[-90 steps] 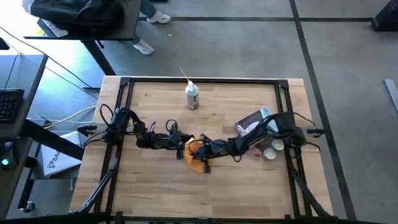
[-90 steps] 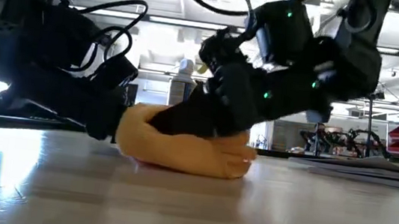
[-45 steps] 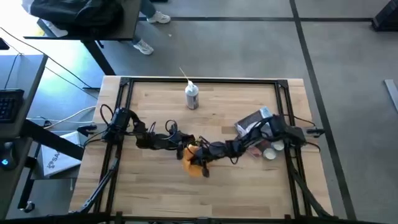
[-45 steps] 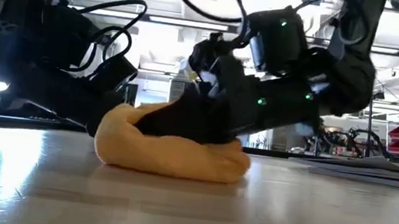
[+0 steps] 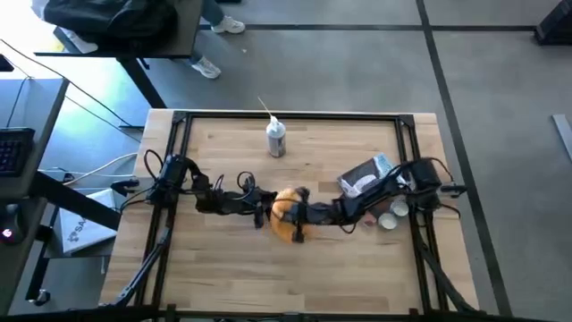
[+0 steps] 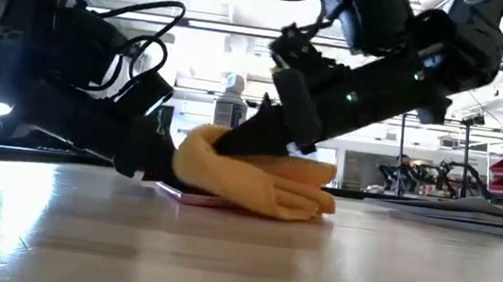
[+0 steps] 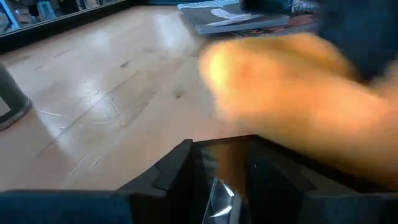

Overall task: Apply microfiber cloth
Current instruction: Wipe the back and front of the cellphone using the orange microfiber cloth

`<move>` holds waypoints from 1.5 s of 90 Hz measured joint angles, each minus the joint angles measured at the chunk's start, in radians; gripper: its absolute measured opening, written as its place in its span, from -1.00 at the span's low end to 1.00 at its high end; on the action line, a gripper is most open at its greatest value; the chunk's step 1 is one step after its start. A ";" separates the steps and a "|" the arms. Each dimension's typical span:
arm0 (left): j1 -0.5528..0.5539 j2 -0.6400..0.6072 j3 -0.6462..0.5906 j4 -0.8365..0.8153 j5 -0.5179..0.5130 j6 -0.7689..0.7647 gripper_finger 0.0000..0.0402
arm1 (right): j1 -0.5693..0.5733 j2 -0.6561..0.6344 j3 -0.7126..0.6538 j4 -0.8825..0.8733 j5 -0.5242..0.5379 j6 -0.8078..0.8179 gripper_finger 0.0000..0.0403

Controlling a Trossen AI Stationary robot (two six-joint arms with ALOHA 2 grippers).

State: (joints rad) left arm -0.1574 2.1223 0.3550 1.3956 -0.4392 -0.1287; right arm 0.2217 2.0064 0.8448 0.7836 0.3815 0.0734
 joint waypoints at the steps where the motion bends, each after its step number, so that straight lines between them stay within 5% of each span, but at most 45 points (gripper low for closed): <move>1: 0.000 0.000 0.000 0.000 0.000 0.000 -0.35 | -0.002 0.000 -0.004 0.019 -0.001 -0.001 -1.00; 48: 0.000 0.001 0.002 0.002 -0.014 -0.011 -0.35 | 0.017 0.206 0.086 0.151 -0.203 0.046 -1.00; 74: 0.001 0.001 0.006 -0.001 -0.027 -0.019 -0.35 | -0.011 0.230 0.125 0.117 -0.084 0.101 -1.00; 91: -0.002 0.001 0.008 -0.003 -0.023 -0.017 -0.35 | -0.012 0.230 0.127 0.116 -0.301 0.028 -1.00; 106: 0.000 0.001 0.010 -0.005 -0.032 -0.018 -0.35 | 0.003 0.228 0.128 0.093 -0.148 0.123 -1.00; 123: -0.001 0.001 0.008 -0.005 -0.030 -0.017 -0.35 | 0.043 0.228 0.126 0.078 -0.235 0.060 -1.00; 135: -0.001 0.001 0.008 -0.004 -0.034 -0.014 -0.35 | 0.084 0.227 0.125 0.055 -0.056 0.107 -1.00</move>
State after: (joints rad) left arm -0.1581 2.1231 0.3634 1.3914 -0.4729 -0.1430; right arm 0.3059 2.2337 0.9699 0.8391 0.3254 0.1800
